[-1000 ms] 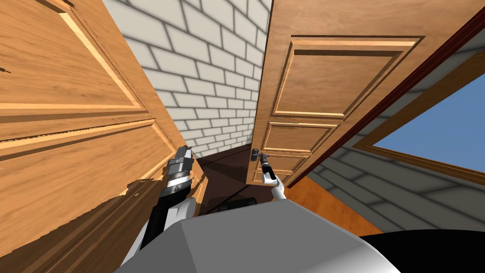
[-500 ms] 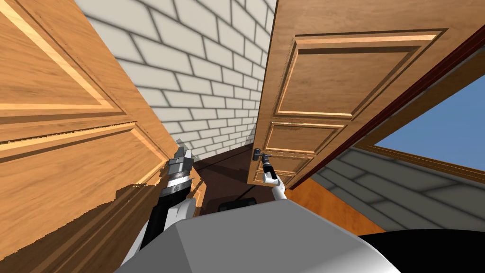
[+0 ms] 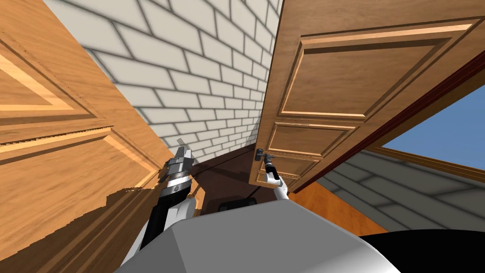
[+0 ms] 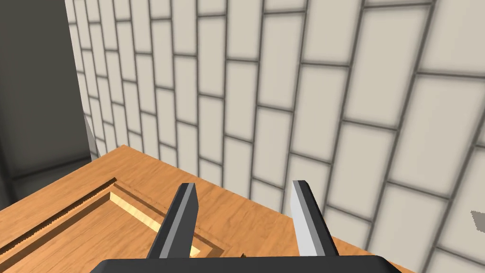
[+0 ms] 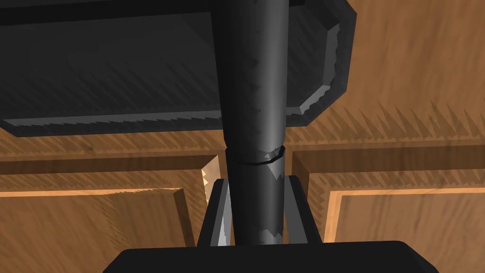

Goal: Push the door open

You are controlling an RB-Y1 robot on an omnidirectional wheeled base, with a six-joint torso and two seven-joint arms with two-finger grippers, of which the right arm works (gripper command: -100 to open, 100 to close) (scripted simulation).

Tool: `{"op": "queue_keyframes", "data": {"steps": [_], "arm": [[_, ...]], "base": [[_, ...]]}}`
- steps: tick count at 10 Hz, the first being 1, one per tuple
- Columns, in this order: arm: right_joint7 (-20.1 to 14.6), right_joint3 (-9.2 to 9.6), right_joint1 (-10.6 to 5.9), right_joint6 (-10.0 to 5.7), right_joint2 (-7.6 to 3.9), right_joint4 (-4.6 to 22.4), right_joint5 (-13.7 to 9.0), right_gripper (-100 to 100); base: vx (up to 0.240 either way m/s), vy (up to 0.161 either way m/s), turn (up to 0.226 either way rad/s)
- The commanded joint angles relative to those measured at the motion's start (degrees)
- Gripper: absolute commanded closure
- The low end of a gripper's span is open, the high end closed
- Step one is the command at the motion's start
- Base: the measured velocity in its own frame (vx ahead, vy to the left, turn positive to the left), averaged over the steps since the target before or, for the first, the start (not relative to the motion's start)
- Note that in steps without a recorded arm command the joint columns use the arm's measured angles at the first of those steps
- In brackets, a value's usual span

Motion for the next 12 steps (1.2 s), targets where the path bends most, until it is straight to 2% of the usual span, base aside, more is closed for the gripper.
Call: {"op": "queue_keyframes", "data": {"steps": [1,4,8,9,10,12], "arm": [[0.2,-1.38,-0.54,-0.62,-0.47,0.3,-0.2,100],[0.6,-3.52,-0.49,-0.57,-0.07,0.2,-0.5,100],[1.0,-5.57,-0.45,-0.52,1.13,0.1,-0.8,100],[0.9,-5.42,-0.13,-0.36,0.86,0.1,-0.8,100],[1.1,-6.49,0.01,-0.42,0.31,-0.2,-1.0,100],[1.4,-7.64,0.21,-0.40,-0.06,-0.5,-1.2,100]], "base": [[0.196,0.051,-0.063],[0.188,0.088,-0.078],[0.171,0.047,-0.058],[0.071,0.015,-0.036],[0.123,0.022,-0.044],[0.182,0.038,-0.049]]}}
